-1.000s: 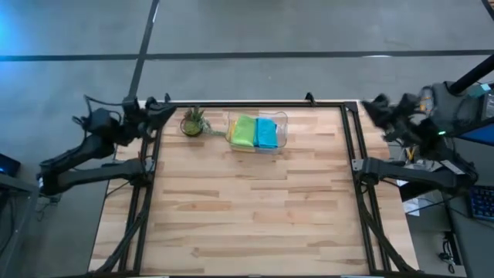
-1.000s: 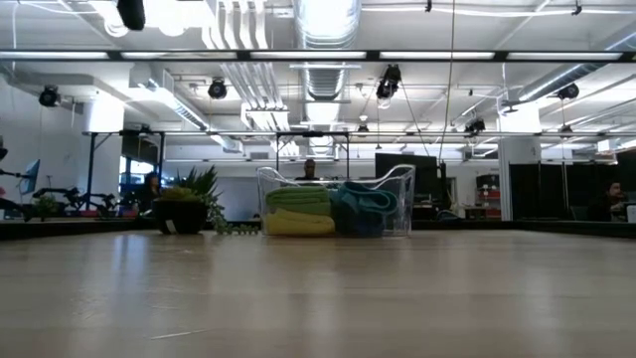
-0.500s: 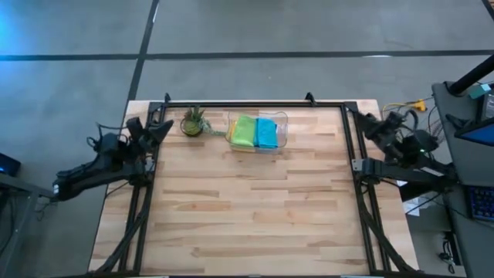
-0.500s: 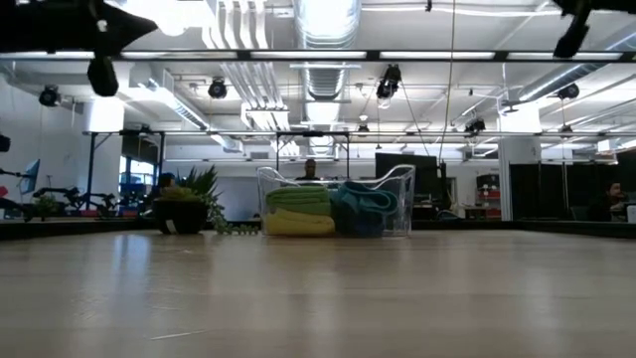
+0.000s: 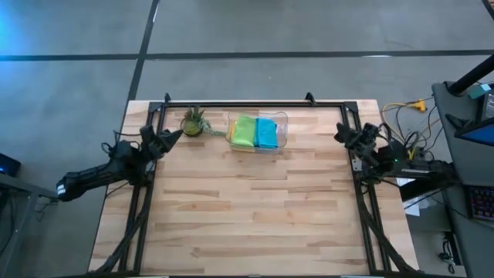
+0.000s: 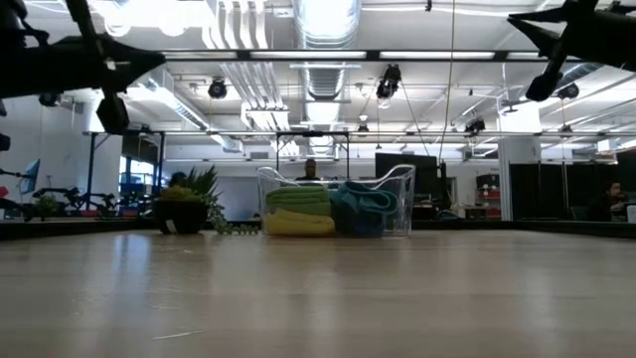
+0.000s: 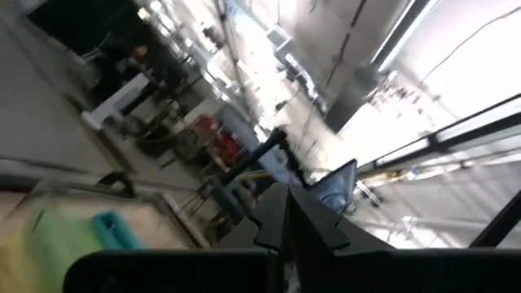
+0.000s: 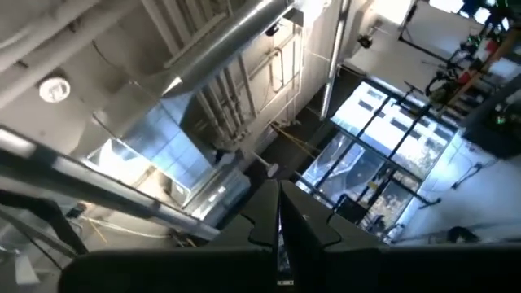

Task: Fold microfiber towels
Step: Return to Home Position

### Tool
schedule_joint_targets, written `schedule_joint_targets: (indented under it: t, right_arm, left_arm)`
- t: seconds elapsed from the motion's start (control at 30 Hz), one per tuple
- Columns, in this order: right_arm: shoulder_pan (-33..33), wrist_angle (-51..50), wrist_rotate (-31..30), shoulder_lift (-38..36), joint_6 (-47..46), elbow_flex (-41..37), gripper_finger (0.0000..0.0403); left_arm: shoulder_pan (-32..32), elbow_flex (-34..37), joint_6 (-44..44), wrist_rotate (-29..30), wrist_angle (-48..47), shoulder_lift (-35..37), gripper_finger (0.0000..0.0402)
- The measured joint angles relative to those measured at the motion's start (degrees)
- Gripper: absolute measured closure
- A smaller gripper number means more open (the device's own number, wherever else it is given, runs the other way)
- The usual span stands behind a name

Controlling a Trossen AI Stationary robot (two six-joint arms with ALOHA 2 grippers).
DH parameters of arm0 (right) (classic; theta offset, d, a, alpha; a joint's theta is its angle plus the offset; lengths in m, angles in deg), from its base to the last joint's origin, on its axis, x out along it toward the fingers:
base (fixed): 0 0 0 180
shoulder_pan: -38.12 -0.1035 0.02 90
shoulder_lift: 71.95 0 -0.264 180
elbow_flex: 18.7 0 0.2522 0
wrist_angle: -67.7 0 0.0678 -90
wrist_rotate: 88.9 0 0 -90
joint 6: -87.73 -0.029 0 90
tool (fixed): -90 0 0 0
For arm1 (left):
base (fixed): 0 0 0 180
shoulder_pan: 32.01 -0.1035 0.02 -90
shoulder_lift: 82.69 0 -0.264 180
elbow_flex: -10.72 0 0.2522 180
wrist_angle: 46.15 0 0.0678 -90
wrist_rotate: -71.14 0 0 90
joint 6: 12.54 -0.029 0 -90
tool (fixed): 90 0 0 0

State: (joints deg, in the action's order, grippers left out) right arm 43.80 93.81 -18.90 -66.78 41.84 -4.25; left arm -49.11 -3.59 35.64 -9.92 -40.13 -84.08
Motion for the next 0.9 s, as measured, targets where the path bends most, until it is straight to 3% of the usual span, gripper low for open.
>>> schedule_joint_targets:
  t: [0.17,0.4,0.7,0.9]
  right_arm:
    - [-1.8,-3.9,-0.1,-3.0,7.9,0.2,0.0394]
    - [-1.8,-22.2,5.5,-4.4,15.4,3.3,0.0394]
    - [-1.8,-70.5,6.4,-2.9,15.6,18.4,0.0394]
    - [-1.8,-68.7,6.3,-2.5,12.0,17.5,0.0394]
  left_arm:
    - [0.0,0.1,-0.9,-1.0,-4.5,-0.3,0.0401]
    - [0.0,0.1,-0.6,-12.3,-16.2,-0.8,0.0401]
    - [0.0,0.1,-2.8,-14.2,-18.3,-3.3,0.0402]
    - [0.0,0.1,-15.6,-14.9,-18.3,-7.6,0.0402]
